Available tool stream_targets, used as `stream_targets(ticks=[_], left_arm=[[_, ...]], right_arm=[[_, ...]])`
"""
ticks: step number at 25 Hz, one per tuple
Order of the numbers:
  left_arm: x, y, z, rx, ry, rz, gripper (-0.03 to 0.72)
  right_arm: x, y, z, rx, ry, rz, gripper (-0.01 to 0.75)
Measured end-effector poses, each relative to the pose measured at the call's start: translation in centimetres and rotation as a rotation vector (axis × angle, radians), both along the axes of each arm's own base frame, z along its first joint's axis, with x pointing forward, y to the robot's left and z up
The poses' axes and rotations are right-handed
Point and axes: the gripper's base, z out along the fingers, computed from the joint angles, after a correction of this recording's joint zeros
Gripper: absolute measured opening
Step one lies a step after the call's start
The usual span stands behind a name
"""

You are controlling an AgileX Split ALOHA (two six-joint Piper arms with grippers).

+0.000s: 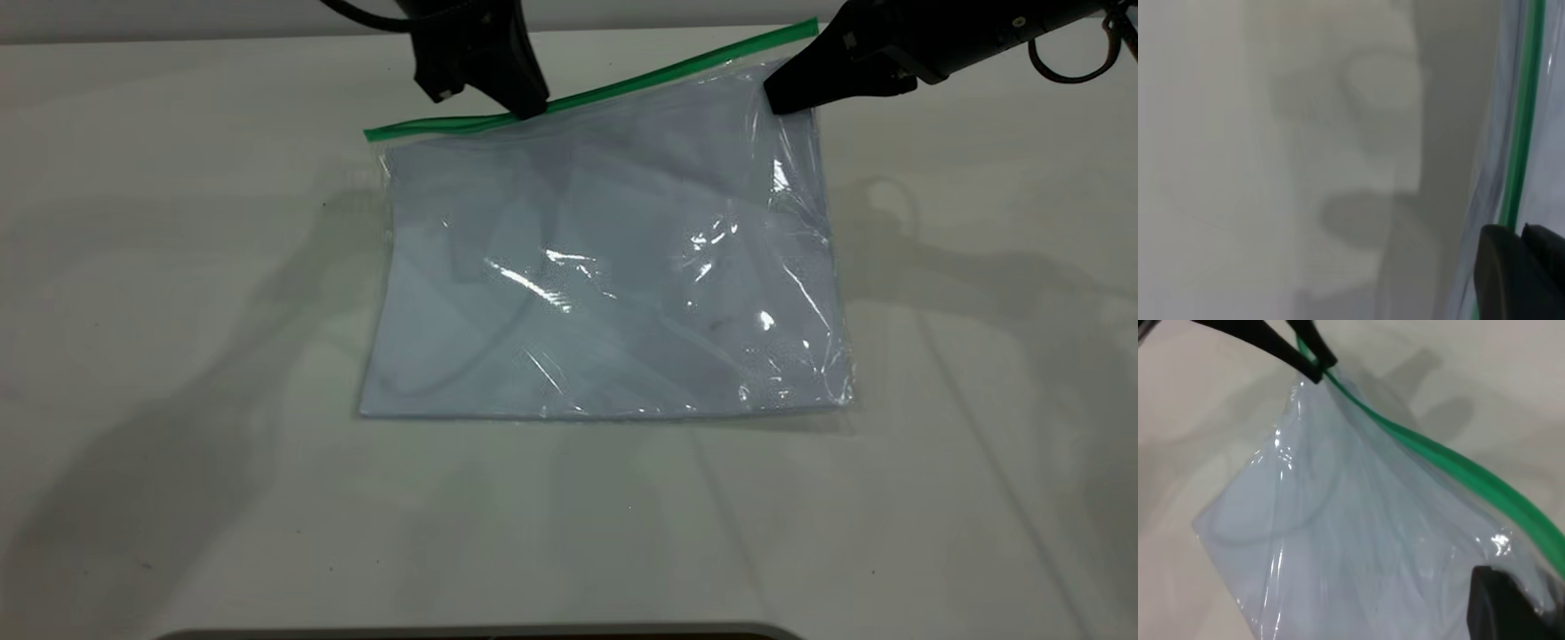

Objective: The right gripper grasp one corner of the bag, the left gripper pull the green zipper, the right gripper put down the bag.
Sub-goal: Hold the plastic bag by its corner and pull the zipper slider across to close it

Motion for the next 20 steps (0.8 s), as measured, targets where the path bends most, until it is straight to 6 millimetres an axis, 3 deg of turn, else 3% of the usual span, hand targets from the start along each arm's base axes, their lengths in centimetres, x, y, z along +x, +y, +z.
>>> stream_targets(ticks=[12,20], left_arm=[[0.9,4.3,-0.2,0.025,0.089,0.079,0.04],[1.2,6.2,-1.4,0.058,0.128,0.105,0.04]], right_arm=[[0.1,-0.6,0.0,-0.002,0.0,-0.016,0.034],[0.1,-0.6,0.0,-0.003,-0.001,-0.015,0.034]])
